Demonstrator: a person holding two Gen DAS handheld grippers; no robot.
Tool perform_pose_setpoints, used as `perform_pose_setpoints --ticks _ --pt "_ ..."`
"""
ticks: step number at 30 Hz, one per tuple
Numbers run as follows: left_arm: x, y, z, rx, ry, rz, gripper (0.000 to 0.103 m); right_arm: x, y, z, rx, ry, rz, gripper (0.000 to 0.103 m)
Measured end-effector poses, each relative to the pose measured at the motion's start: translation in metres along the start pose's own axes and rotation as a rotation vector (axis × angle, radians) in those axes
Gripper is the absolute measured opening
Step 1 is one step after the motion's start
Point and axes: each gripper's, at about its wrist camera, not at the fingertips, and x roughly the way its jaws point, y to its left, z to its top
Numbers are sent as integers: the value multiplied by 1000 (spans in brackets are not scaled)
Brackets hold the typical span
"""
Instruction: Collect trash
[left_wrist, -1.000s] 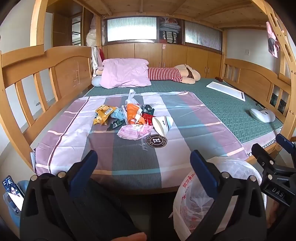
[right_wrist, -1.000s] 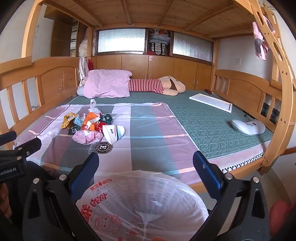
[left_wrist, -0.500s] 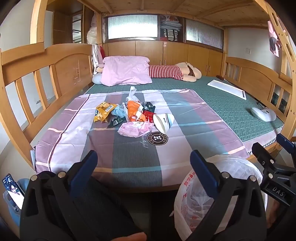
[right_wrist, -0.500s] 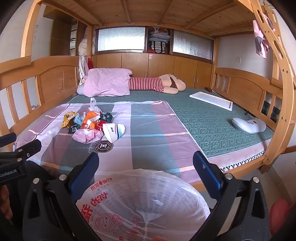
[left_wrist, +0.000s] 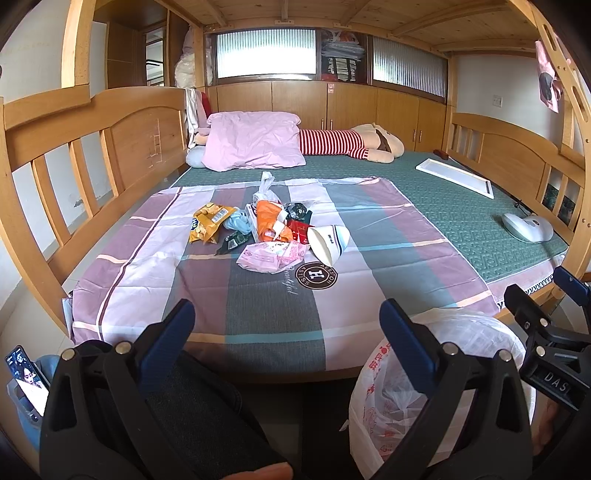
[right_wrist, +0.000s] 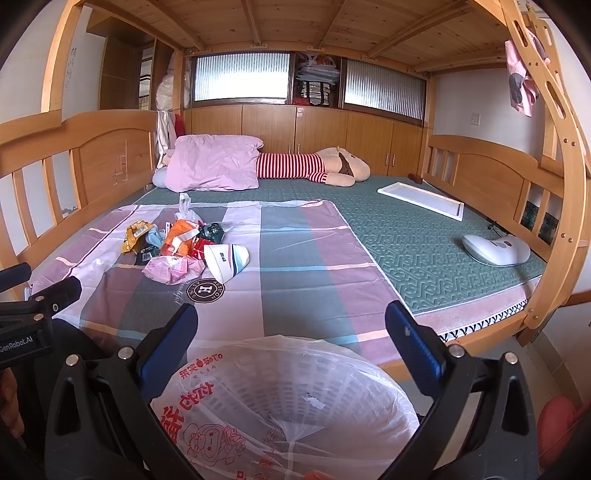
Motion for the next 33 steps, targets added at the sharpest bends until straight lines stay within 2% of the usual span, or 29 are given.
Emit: perform_pose_setpoints --ticks 33 --pt "2 -1 5 2 10 0 99 5 0 -1 6 10 -3 100"
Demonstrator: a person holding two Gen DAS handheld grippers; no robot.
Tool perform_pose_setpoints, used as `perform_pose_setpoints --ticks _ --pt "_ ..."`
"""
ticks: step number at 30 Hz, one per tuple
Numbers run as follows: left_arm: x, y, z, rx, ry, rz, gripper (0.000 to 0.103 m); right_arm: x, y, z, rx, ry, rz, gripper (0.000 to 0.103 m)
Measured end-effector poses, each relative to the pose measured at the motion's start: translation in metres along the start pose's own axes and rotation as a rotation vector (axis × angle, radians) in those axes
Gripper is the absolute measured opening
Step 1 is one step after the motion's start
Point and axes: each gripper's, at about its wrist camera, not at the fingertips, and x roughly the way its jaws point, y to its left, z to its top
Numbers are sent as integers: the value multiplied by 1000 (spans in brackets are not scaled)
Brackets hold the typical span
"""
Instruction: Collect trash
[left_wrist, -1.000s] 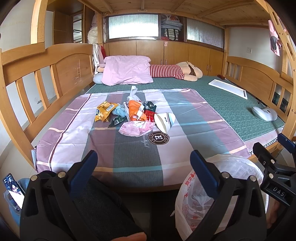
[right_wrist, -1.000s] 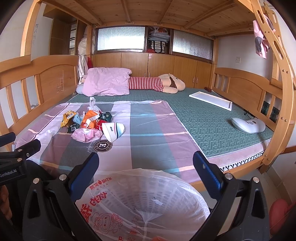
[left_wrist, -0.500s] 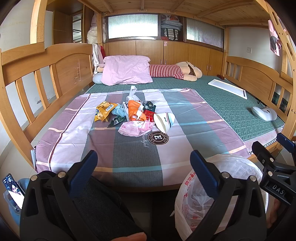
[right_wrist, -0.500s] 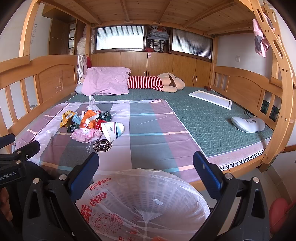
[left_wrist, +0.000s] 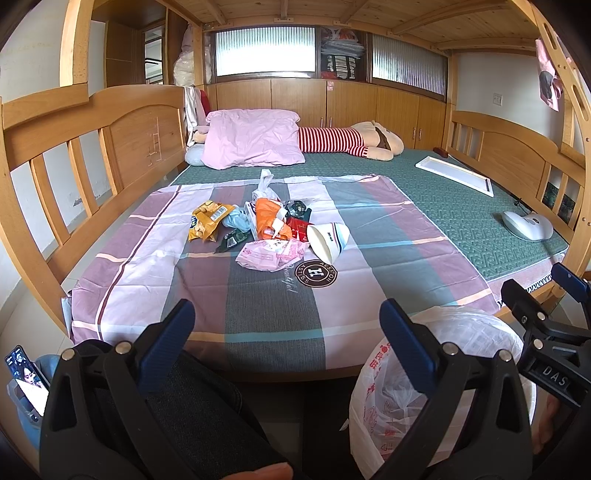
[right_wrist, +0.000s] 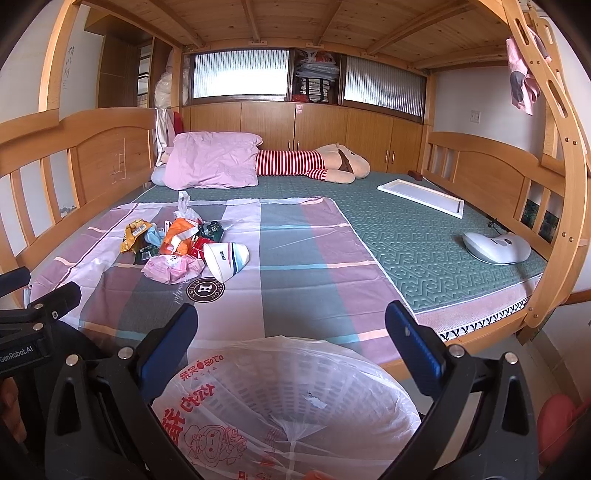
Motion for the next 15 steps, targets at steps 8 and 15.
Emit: perform_pose_setpoints --ticks 8,15 --pt "3 0 -1 -7 9 2 99 4 2 2 2 18 -4 100" --pt "3 0 -1 -5 12 1 99 5 1 2 10 27 -4 100"
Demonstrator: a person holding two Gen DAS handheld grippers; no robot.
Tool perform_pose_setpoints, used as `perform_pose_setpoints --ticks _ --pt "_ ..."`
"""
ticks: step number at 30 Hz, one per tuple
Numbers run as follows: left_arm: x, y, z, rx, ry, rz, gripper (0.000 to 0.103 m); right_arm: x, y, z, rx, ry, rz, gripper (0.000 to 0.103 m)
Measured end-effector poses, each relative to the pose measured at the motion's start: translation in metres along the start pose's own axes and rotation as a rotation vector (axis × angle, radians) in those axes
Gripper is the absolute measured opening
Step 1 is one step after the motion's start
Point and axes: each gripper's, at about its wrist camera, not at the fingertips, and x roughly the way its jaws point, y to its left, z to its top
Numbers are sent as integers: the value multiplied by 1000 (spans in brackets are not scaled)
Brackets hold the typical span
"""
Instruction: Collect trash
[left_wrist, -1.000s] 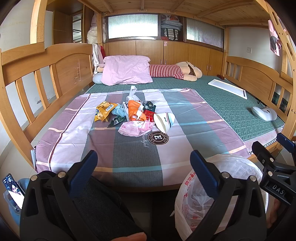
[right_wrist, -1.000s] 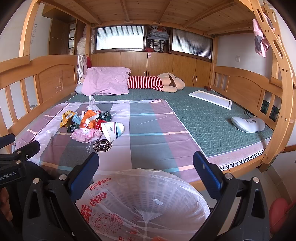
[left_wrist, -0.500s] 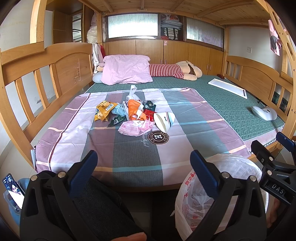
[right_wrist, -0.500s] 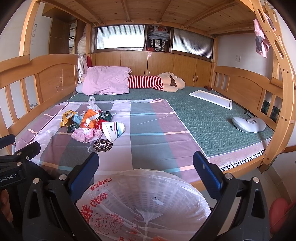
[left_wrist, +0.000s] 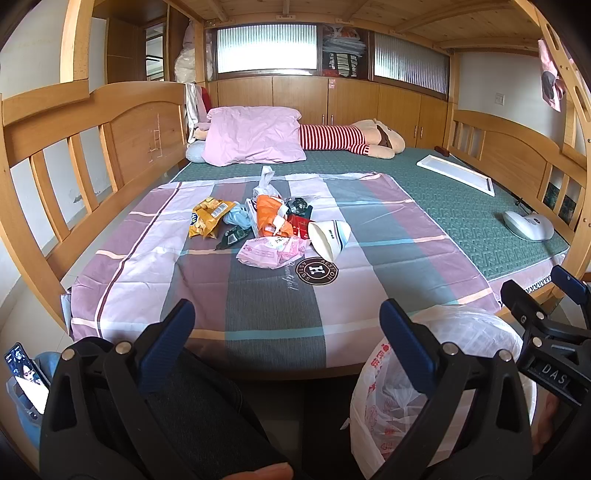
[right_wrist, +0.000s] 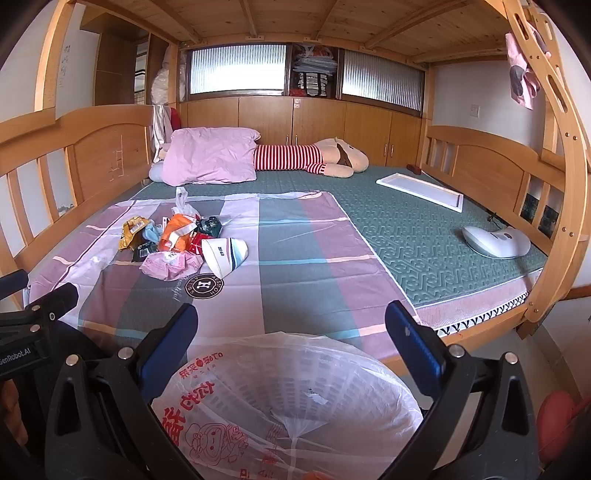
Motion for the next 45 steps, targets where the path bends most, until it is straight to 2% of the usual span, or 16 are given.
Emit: perform_pose_setpoints --ticks 41,43,45 --pt "9 0 -6 -9 43 -4 99 4 2 -3 0 26 9 100" --pt "14 1 -7 -11 60 -20 99 8 2 -4 -9 39 -15 100" --pt "27 5 -9 -19 93 -46 99 20 0 -3 -21 98 -36 100"
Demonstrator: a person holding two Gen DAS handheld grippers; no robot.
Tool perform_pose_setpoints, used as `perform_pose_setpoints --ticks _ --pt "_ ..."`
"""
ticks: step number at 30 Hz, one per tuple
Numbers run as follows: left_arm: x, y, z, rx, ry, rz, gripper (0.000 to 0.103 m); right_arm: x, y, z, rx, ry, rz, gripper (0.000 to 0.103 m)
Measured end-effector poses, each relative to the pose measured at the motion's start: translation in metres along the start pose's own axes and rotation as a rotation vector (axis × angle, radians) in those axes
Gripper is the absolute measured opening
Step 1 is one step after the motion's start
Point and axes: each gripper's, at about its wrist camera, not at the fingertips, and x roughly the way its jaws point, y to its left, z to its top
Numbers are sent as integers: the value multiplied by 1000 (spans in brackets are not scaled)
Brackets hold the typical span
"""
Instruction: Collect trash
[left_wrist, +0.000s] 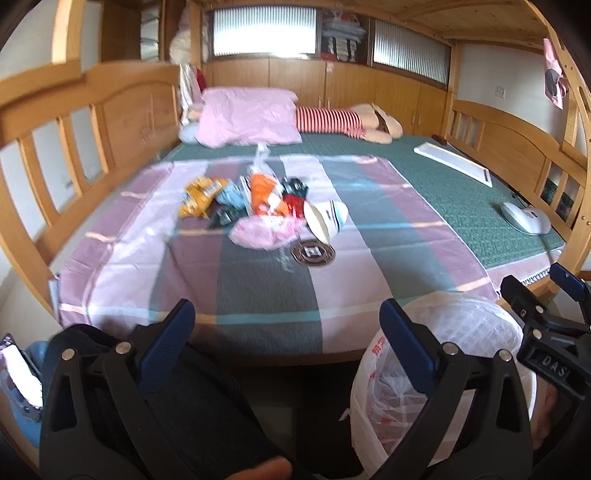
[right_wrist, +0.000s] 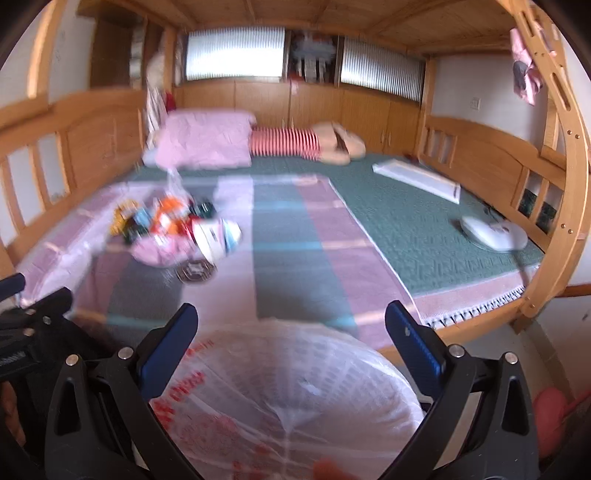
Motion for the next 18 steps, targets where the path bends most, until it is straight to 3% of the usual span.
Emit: perform_pose_setpoints --ticks 4,8,11,14,16,18 --pt "41 28 -2 -83 132 -86 98 27 -19 -2 67 118 -18 100" --pt "82 76 9 -228 169 -107 80 35 -35 -8 152 149 13 78" --pt "131 102 35 -332 207 -141 77 39 -42 -8 180 165 27 76" --pt "184 98 67 -265 209 -133 80 44 -46 -2 204 180 19 77" --pt "214 90 83 -226 217 -118 93 52 -49 5 208 193 12 78" --pt "243 83 95 -192 223 -99 97 61 -47 14 205 204 10 83"
